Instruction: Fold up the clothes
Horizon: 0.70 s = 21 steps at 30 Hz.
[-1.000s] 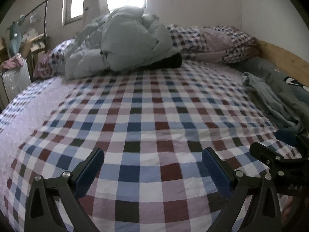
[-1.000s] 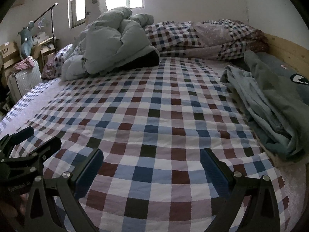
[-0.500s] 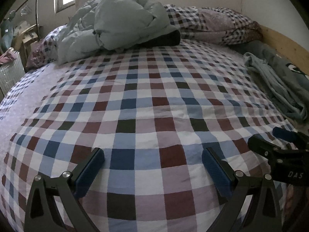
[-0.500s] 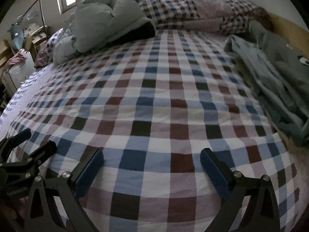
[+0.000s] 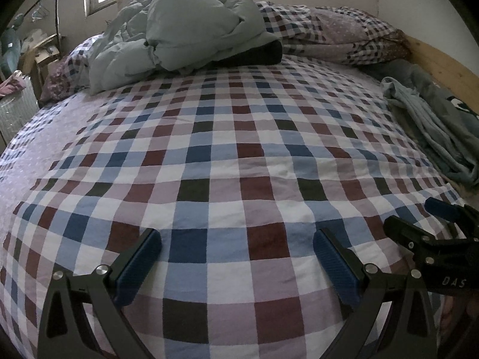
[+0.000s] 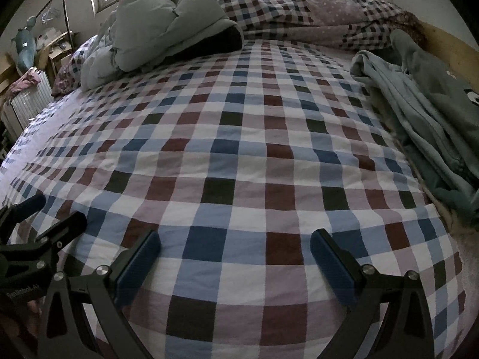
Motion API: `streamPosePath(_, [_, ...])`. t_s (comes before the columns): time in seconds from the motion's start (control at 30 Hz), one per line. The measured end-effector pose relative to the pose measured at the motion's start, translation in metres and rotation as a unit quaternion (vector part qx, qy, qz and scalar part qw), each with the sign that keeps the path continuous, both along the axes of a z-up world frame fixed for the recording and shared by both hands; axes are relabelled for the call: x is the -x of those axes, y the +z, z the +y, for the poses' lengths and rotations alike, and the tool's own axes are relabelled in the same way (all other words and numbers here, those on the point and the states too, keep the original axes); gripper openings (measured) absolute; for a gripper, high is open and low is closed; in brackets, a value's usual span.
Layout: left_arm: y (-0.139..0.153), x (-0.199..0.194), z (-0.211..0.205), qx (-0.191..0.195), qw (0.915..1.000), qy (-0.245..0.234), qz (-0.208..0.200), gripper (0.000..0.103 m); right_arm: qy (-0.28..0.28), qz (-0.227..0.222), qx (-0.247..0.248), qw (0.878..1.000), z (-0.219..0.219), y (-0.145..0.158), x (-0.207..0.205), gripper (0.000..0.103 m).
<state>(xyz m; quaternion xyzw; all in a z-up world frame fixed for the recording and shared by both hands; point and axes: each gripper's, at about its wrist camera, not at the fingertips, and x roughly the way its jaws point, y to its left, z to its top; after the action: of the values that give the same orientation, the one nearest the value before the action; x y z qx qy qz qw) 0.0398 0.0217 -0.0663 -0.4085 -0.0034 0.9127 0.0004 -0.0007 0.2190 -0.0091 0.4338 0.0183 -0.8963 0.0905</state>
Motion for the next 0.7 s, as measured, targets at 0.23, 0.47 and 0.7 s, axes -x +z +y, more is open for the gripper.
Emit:
streamPosePath(0.23, [-0.0008,0.0021,0.0007,0.001,1.0,-0.002,0.001,0.103,0.002,0.0,-0.002,1.0,-0.0002,-0.0006,0.0008,0.103])
streamPosePath(0.47, [-0.0013,0.0008,-0.0009,-0.002,1.0,-0.001,0.004,0.103,0.003,-0.001,-0.001,1.0,0.0014,-0.001,0.003,0.103])
streamPosePath(0.7, [-0.0005,-0.0013,-0.0008,-0.003,1.0,0.0,0.007,0.103,0.003,0.0,0.0,1.0,0.0021,-0.0015,0.0034,0.103])
